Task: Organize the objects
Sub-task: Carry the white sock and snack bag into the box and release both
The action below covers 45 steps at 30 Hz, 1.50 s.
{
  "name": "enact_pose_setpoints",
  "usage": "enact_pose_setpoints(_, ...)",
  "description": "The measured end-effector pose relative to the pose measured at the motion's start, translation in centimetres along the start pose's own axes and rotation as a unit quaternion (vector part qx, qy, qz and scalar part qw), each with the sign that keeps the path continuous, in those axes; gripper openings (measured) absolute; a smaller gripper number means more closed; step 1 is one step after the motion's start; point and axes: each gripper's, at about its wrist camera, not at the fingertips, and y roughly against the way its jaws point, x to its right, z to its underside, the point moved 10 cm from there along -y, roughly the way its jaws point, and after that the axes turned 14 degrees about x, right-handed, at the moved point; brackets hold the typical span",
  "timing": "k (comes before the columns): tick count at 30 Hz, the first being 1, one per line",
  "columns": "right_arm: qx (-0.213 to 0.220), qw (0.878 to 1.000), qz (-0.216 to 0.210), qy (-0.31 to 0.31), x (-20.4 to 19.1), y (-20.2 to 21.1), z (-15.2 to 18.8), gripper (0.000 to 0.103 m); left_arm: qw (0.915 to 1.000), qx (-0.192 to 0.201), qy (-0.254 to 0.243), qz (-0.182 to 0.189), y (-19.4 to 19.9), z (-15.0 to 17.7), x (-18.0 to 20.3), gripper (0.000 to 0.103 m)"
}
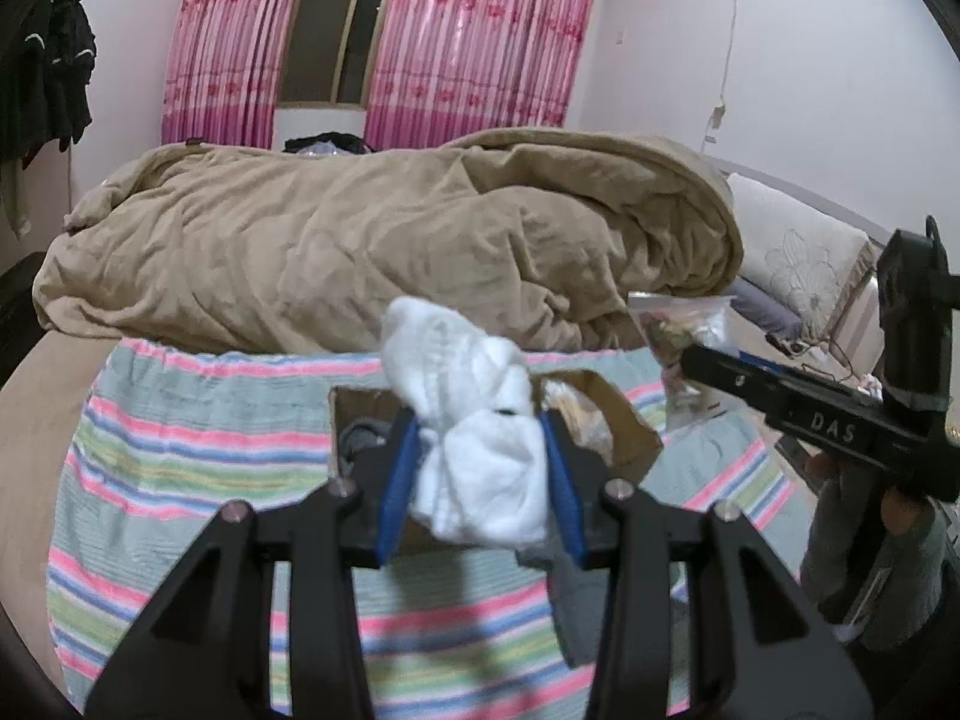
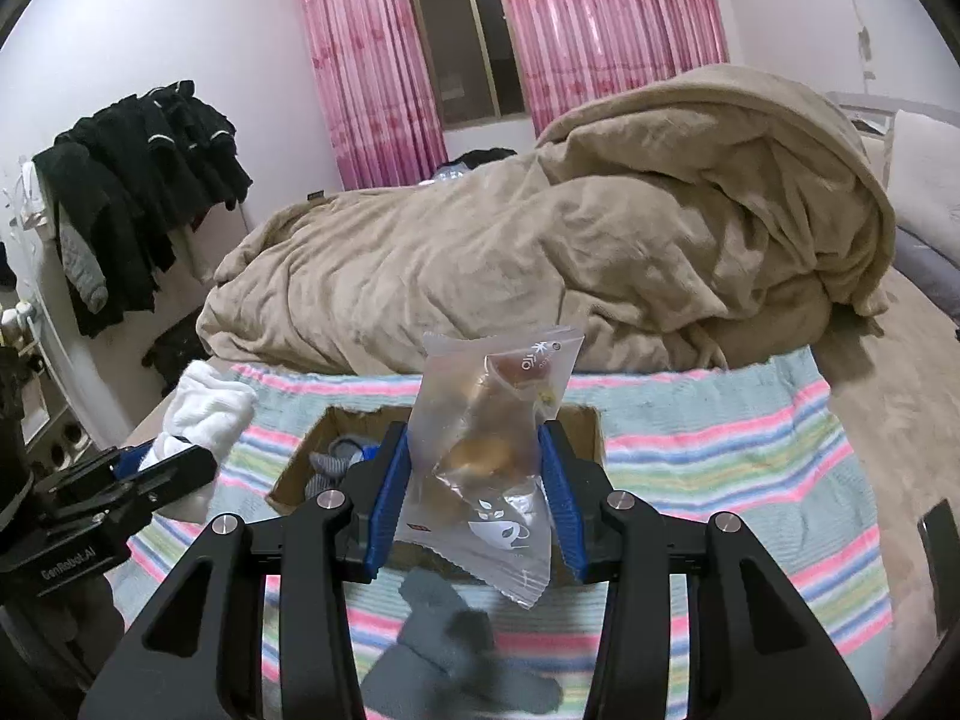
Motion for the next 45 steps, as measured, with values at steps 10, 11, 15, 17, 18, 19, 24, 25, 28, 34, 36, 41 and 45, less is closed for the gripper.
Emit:
enact_pose_setpoints(10,-0.009,1.000,-0.013,-0.010,-1.0,-4.4,0.6,0.046,0.9990,-0.029,-0.001,-0.035,-5.4,1.9,-1.6,0.042)
enact_pose_setpoints(11,-0.012,1.000,-0.011,-0.009,-1.0,-4.9,0.9,0.046,0.9988,-0.031,0.000,-0.037,-5.8,2.1,-1.9,0.042)
enact_pose_setpoints(15,-0.035,0.999,-0.016,-0.014,-1.3,-7.1,2.4,0.046,0.9978,-0.050,0.012,-0.041,-7.5,3.4,-3.0,0.042)
enact_pose_setpoints(17,-0.054,0.998,-0.014,-0.013,-1.4,-8.1,3.5,0.046,0.9963,-0.070,0.013,-0.048,-8.5,4.6,-3.5,0.042)
enact_pose_setpoints(18,-0.060,0.998,-0.016,-0.013,-1.5,-8.5,3.9,0.046,0.9959,-0.076,0.015,-0.046,-8.8,5.0,-3.5,0.042)
enact_pose_setpoints(19,-0.066,0.998,-0.019,-0.013,-1.7,-9.0,4.5,0.046,0.9955,-0.082,0.016,-0.044,-9.2,5.5,-3.6,0.043)
enact_pose_setpoints(24,-0.095,0.995,-0.019,-0.020,-1.9,-10.6,6.8,0.045,0.9932,-0.107,0.015,-0.044,-10.3,7.1,-3.5,0.043)
enact_pose_setpoints(25,-0.102,0.994,-0.014,-0.019,-1.9,-10.8,7.3,0.044,0.9923,-0.114,0.015,-0.047,-10.5,7.5,-3.6,0.043)
enact_pose_setpoints(28,-0.108,0.994,-0.010,-0.019,-2.0,-10.9,7.7,0.044,0.9899,-0.131,0.017,-0.052,-10.7,8.4,-3.9,0.044)
enact_pose_setpoints(34,-0.102,0.994,-0.013,-0.032,-1.7,-10.6,7.3,0.044,0.9906,-0.125,0.011,-0.054,-9.8,7.7,-3.9,0.048)
enact_pose_setpoints(36,-0.099,0.994,-0.012,-0.034,-1.7,-10.2,6.9,0.047,0.9913,-0.120,0.011,-0.055,-9.3,7.3,-3.8,0.058)
enact_pose_setpoints(41,-0.070,0.997,-0.017,-0.035,-1.7,-7.9,4.7,0.058,0.9950,-0.087,0.013,-0.047,-7.3,5.2,-3.3,0.074)
enact_pose_setpoints(45,-0.052,0.998,-0.021,-0.034,-1.4,-5.8,3.3,0.061,0.9962,-0.072,0.018,-0.045,-5.4,4.2,-3.0,0.074)
